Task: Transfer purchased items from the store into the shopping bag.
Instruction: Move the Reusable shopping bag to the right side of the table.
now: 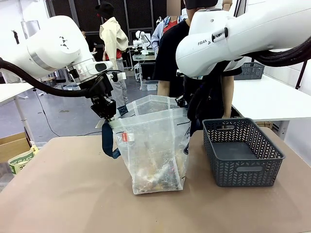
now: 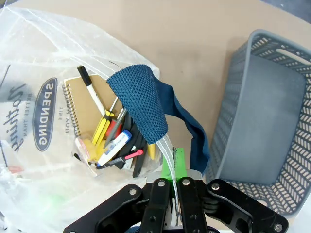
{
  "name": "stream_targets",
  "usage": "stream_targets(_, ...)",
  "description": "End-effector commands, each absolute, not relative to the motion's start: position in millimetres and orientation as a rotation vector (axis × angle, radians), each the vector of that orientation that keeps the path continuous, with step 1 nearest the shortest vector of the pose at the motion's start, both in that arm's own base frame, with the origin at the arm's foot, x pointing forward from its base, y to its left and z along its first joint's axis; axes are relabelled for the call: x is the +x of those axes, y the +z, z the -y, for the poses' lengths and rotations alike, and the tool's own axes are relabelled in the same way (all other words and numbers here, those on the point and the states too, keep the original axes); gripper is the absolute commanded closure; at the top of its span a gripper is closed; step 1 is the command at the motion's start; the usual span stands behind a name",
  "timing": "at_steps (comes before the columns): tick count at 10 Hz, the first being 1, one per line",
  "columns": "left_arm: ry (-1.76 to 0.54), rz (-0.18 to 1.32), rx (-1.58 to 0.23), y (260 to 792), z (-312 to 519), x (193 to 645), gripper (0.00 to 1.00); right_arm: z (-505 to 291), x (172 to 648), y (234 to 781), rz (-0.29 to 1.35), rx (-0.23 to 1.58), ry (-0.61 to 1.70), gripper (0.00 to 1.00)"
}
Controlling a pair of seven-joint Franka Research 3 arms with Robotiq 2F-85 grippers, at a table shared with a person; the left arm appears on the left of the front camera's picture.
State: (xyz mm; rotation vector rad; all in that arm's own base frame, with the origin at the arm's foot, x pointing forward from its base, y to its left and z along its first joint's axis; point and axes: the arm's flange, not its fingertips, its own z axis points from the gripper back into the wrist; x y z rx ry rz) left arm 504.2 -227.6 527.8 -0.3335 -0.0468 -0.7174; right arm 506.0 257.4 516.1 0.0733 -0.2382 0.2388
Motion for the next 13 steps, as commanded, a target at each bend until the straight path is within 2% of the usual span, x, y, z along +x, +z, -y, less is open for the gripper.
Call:
stream_targets(1, -0.713, 0.061, -0.343, 526.2, 226.0, 502.1, 1.00, -255.7, 503.7, 513.5, 0.238, 0.071, 0.230, 1.00)
stream_targets(13, -0.713, 0.061, -0.343, 526.2, 226.0, 502.1, 1.00, -255.7, 503.7, 513.5, 0.238, 0.071, 0.230, 1.00)
